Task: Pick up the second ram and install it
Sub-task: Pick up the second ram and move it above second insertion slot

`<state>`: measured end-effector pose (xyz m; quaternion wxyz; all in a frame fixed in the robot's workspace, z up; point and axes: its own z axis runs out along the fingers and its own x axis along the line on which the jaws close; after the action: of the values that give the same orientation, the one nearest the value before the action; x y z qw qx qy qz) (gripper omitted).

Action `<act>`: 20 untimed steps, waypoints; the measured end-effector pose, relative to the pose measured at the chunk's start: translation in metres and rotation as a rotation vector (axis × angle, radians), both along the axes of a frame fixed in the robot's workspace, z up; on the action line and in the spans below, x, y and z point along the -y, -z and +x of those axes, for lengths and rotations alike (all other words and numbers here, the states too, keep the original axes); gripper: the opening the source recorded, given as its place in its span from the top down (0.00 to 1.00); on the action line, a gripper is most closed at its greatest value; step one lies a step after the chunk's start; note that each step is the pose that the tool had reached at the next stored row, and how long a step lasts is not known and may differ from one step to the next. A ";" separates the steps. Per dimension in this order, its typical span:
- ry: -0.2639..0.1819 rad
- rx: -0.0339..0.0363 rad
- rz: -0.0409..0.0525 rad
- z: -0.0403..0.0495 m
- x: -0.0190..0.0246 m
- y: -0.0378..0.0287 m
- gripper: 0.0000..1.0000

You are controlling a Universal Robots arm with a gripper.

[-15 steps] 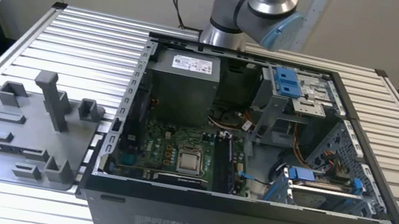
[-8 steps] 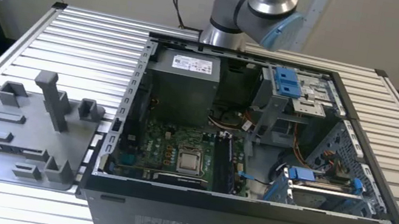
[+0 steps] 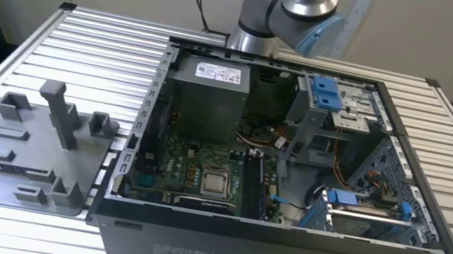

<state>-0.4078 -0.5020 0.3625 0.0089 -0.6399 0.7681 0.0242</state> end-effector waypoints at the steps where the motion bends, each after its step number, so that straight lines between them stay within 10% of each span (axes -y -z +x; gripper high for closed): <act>1: -0.008 0.0000 0.0000 0.0000 0.0001 0.0001 0.89; 20: -0.123 0.0147 0.0000 -0.0001 0.0073 0.0011 0.89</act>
<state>-0.4079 -0.5093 0.3614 0.0130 -0.6861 0.7271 0.0200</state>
